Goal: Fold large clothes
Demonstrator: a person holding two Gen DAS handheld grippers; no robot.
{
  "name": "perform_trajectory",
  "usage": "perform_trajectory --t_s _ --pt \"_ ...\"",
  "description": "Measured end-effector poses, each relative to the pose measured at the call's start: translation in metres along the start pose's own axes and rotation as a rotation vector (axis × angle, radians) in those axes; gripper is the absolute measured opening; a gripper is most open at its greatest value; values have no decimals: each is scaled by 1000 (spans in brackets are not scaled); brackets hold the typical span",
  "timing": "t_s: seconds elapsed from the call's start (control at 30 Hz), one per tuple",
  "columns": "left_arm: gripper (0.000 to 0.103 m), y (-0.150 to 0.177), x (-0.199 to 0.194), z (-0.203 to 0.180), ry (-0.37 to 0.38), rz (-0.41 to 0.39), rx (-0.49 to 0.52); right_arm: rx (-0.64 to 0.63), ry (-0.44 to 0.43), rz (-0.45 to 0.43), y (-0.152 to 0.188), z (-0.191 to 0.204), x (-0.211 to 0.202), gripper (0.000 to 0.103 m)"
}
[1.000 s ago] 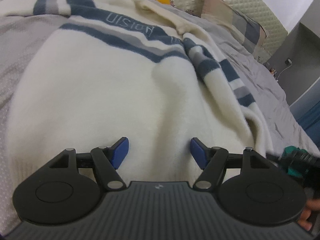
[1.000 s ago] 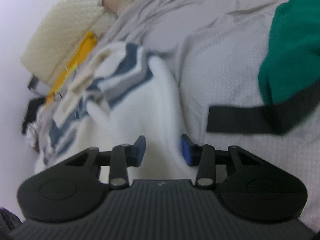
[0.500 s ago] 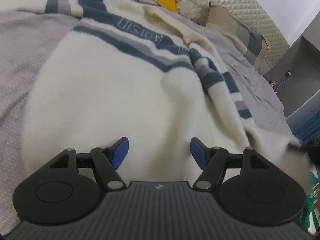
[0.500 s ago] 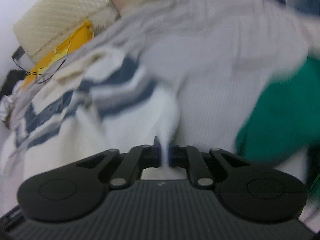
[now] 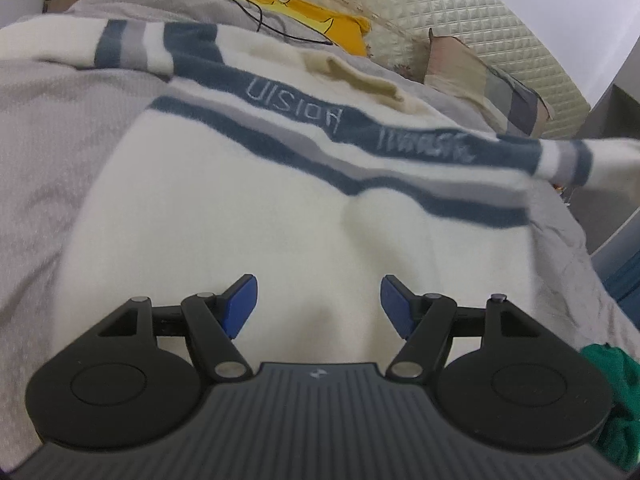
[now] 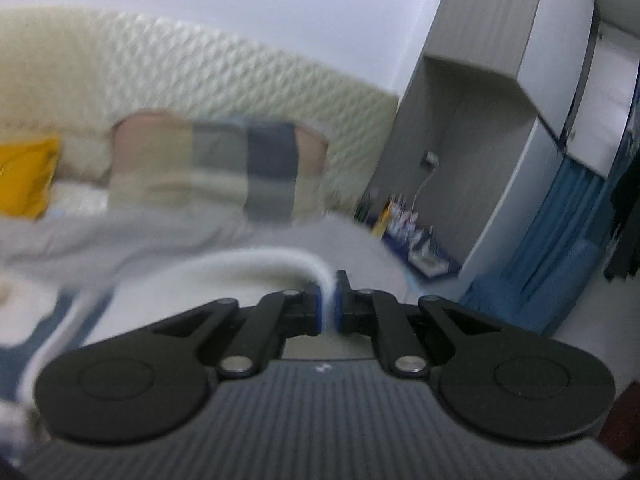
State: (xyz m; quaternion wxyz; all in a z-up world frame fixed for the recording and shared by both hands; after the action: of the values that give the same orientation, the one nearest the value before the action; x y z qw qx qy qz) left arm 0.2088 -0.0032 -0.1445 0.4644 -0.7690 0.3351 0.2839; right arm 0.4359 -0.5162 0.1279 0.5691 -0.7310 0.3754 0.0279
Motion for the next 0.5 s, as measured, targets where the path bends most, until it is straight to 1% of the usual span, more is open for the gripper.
perform_trajectory --t_s 0.07,0.13,0.2,0.23,0.33,0.43,0.5 --pt "73 -5 5 1 -21 -6 11 -14 28 -1 2 7 33 9" --pt "73 -9 9 4 -24 -2 9 -18 45 38 19 11 65 9" --pt "73 -13 13 7 -34 1 15 -18 68 103 50 18 105 9" --pt "73 -13 14 8 -42 1 21 -14 74 139 70 18 125 9" --pt "73 -17 18 15 -63 9 29 3 71 230 128 25 169 9" --pt "73 -20 20 21 -65 23 24 35 43 286 179 27 190 10" --pt "73 -20 21 24 -68 29 22 97 6 287 206 26 194 10"
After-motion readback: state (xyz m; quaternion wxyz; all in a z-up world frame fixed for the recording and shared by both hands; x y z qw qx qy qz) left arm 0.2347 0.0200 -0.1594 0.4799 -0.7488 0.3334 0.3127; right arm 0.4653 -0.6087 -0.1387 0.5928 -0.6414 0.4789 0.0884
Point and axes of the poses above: each gripper's, at about its wrist camera, not at the fingertips, and x roughly the way its jaws point, z to its left, y to its underside, the point moved 4 cm from there along x, roughly the way its jaws point, and after that the axes turned 11 degrees about z, right-handed, at the moved point
